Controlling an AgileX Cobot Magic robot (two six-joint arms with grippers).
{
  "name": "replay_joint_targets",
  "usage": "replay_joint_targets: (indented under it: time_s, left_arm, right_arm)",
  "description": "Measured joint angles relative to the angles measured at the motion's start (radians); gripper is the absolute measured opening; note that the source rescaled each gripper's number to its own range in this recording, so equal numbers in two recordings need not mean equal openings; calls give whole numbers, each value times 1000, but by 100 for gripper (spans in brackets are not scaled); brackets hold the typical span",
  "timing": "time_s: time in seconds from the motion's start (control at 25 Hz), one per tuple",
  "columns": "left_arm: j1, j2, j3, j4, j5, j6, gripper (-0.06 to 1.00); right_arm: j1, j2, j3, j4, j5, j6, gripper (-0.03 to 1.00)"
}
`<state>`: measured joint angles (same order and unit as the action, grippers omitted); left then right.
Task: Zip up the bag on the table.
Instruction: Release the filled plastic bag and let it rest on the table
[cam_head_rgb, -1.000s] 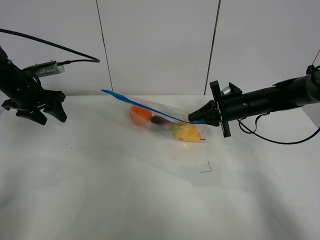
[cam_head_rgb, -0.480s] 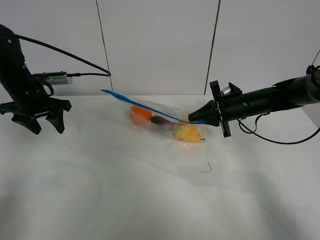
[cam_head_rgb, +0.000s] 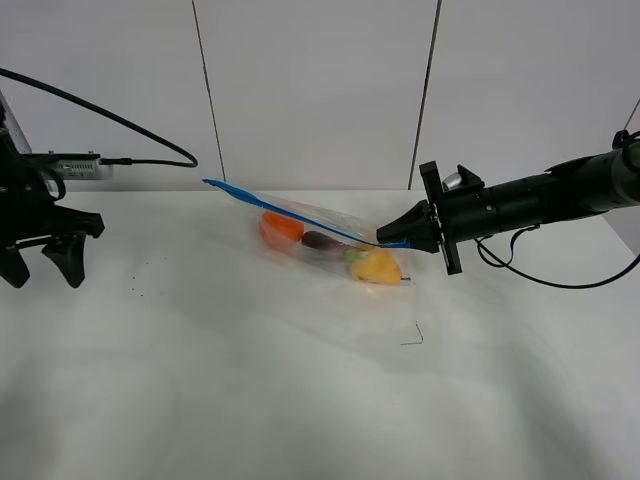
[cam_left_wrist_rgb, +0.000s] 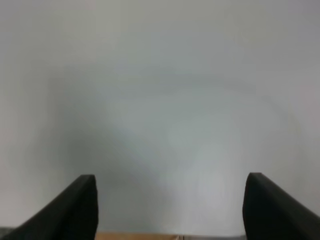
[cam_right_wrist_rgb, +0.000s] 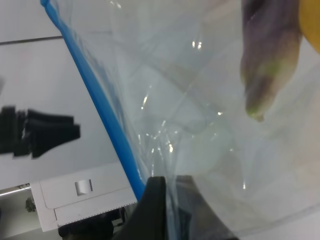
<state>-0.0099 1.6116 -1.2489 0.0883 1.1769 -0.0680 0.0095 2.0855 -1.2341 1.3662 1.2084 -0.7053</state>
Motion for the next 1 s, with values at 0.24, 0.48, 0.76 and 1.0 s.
replay_joint_targets:
  time_s: [0.24,0.48,0.76,1.0]
  left_arm:
    - [0,-277,186,0,0,-2,81]
    - [0,-569,406,1,-30,45,81]
    - [0,-854,650,-1,-98,68,81]
    - [0,-1008,747,-18,-122,68,81]
  right_arm:
    - [0,0,0,0,0,0,0]
    - [0,0,0,0,0,0,0]
    - [0,0,0,0,0,0,0]
    - [0,0,0,0,0,0,0]
